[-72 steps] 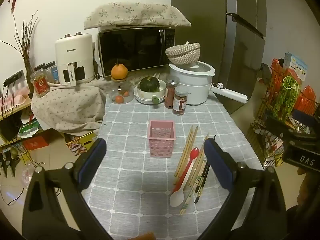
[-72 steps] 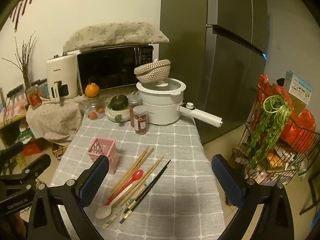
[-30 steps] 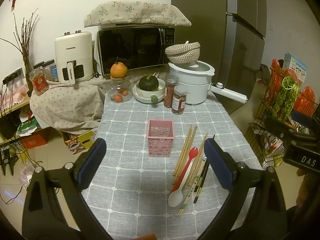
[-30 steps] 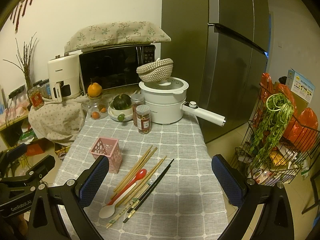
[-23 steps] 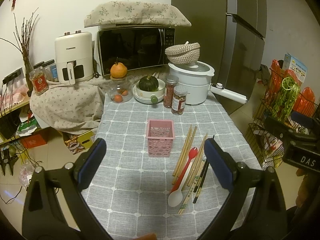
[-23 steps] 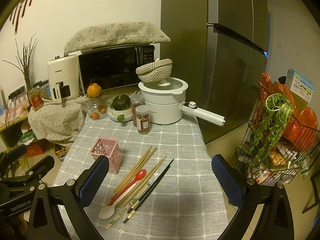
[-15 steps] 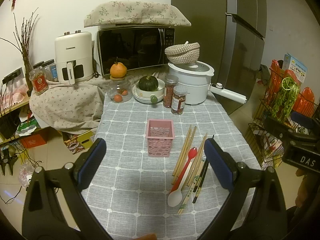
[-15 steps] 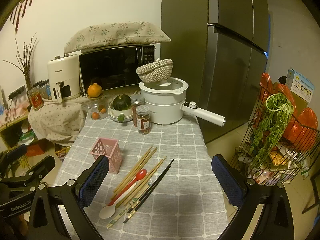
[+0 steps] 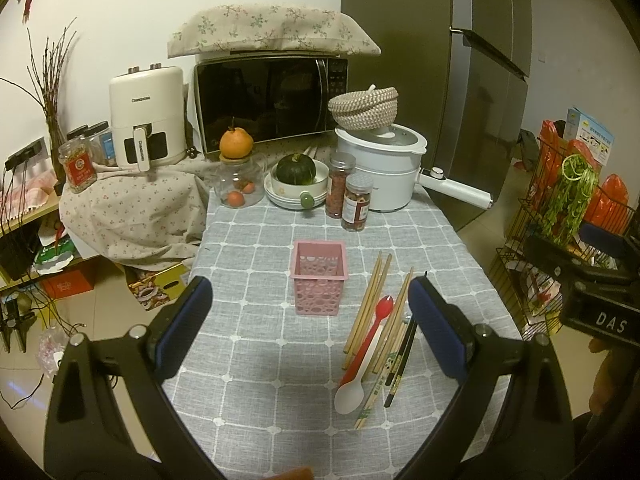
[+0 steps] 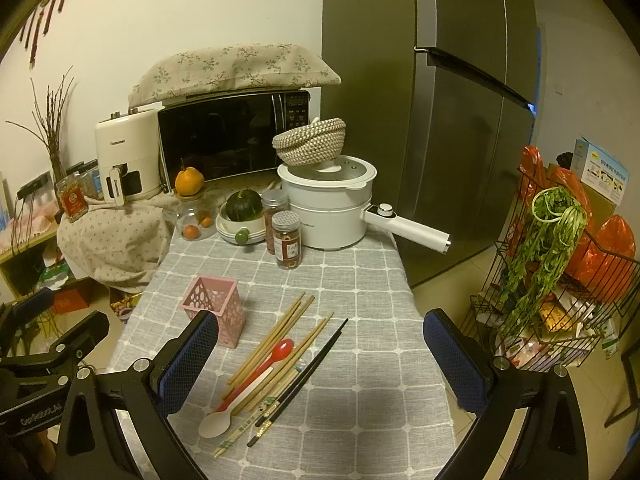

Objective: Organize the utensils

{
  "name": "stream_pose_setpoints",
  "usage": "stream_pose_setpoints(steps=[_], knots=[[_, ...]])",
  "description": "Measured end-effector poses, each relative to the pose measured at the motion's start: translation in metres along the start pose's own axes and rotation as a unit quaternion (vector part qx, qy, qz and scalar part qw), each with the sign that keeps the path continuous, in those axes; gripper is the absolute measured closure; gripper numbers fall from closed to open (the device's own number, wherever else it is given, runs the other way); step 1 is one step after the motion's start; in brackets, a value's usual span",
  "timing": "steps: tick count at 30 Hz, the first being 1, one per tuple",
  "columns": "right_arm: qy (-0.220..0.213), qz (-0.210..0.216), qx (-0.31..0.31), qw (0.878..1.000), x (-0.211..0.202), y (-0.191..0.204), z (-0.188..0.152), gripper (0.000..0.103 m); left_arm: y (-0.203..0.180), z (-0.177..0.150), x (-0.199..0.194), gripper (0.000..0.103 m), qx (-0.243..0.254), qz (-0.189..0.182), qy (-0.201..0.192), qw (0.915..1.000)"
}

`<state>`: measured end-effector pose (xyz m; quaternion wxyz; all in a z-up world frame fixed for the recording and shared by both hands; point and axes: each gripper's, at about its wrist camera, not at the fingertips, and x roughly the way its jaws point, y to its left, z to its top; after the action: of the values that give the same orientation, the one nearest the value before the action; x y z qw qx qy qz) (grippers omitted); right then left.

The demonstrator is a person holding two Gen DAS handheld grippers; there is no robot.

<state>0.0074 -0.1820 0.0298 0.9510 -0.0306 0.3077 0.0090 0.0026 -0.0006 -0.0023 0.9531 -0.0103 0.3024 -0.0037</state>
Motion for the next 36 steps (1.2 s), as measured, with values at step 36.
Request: stream_pose_setpoints(steps=[36], knots=[[0.106,0.051,0.021,0.993,0.061,-0.016,0.002,0.0,0.0,0.0,0.046,0.005,-0.01,-0.051,0.091,0.9945]])
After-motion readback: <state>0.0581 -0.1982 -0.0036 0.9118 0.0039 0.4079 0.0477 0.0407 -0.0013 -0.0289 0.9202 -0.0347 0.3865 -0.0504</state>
